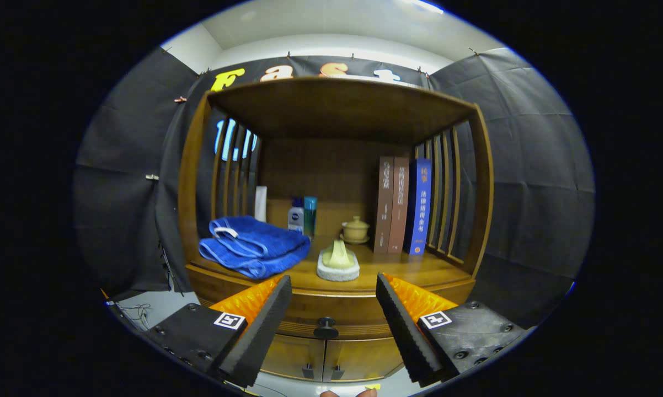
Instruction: Pull open the drawer, take out the items inside it, and place them on the countertop above the cabinet.
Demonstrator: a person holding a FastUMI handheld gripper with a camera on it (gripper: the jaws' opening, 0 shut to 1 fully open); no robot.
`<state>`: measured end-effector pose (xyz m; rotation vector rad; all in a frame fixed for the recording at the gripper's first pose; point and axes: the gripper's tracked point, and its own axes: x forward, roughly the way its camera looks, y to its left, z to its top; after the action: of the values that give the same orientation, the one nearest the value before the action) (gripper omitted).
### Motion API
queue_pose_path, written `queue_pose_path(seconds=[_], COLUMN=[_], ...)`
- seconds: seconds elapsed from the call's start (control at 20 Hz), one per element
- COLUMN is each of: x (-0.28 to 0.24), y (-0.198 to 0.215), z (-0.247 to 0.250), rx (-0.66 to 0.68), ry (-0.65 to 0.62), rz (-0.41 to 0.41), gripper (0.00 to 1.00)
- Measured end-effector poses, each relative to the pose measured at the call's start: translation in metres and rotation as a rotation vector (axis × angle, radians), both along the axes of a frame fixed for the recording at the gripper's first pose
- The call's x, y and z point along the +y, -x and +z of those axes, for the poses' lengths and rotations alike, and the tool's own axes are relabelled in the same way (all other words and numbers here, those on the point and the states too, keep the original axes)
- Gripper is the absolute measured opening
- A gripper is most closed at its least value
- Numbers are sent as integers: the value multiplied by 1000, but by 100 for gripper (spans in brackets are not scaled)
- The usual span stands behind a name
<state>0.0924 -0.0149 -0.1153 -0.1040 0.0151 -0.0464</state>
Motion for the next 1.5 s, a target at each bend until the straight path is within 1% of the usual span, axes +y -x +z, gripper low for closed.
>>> queue_pose_path(seconds=[0.25, 0.45, 0.65, 0.85, 1.05, 1.5], x=[14, 15, 7, 5, 9, 11], y=[51, 69, 69, 68, 69, 69], z=[45, 59, 62, 57, 59, 60], rx=[-37, -46, -40, -4, -1, -7], ry=[-28, -20, -38, -38, -57, -48], rz=[34, 50, 37, 32, 42, 42], gripper=[99, 99, 99, 99, 99, 99])
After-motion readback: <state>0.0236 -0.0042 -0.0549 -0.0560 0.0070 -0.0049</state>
